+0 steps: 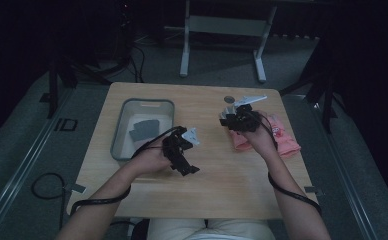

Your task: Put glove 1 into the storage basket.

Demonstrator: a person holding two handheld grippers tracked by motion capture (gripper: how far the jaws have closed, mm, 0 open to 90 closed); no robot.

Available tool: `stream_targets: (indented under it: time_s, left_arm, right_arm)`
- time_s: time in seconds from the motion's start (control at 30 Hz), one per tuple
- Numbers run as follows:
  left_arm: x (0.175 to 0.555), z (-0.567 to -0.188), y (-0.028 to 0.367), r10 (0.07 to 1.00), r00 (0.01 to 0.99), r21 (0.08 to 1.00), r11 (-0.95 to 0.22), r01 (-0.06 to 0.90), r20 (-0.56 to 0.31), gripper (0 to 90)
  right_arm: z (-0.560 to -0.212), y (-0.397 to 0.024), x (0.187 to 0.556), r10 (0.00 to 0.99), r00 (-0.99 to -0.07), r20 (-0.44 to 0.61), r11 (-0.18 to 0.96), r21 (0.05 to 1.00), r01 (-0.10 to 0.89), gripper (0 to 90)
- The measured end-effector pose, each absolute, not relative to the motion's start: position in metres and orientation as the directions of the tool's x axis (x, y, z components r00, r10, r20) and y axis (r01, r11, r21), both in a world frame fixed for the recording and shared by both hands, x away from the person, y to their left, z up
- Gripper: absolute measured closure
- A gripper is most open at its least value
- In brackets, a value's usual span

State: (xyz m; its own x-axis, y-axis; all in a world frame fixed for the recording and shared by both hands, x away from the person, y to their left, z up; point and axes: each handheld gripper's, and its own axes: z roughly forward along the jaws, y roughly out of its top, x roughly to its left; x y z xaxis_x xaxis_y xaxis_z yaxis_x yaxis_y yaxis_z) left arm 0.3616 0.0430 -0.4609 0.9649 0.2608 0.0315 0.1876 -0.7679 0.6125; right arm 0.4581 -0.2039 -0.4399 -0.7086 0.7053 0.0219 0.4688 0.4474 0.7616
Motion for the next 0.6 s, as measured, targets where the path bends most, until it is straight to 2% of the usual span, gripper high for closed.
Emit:
stream_targets:
  time_s: [0.07,0.23,0.4,0.6]
  left_arm:
    - [0.355,-0.469,0.038,0.255,0.966,0.612,-0.77,0.178,0.04,1.0]
    - [0.335,-0.49,0.03,0.254,0.967,0.648,-0.741,0.175,0.029,1.0]
    - [0.321,-0.517,0.022,0.208,0.978,0.6,-0.782,0.171,-0.008,1.0]
    - [0.315,-0.54,0.016,0.207,0.977,0.654,-0.734,0.183,-0.042,1.0]
  right_arm:
    - [-0.443,-0.21,0.46,0.718,-0.696,-0.005,0.456,0.759,0.465,60.5]
    - [-0.45,-0.23,0.464,0.745,-0.667,0.007,0.43,0.759,0.488,60.7]
    - [-0.457,-0.241,0.473,0.754,-0.657,-0.016,0.459,0.729,0.508,61.6]
    - [-0.467,-0.25,0.489,0.783,-0.622,-0.019,0.454,0.702,0.55,61.5]
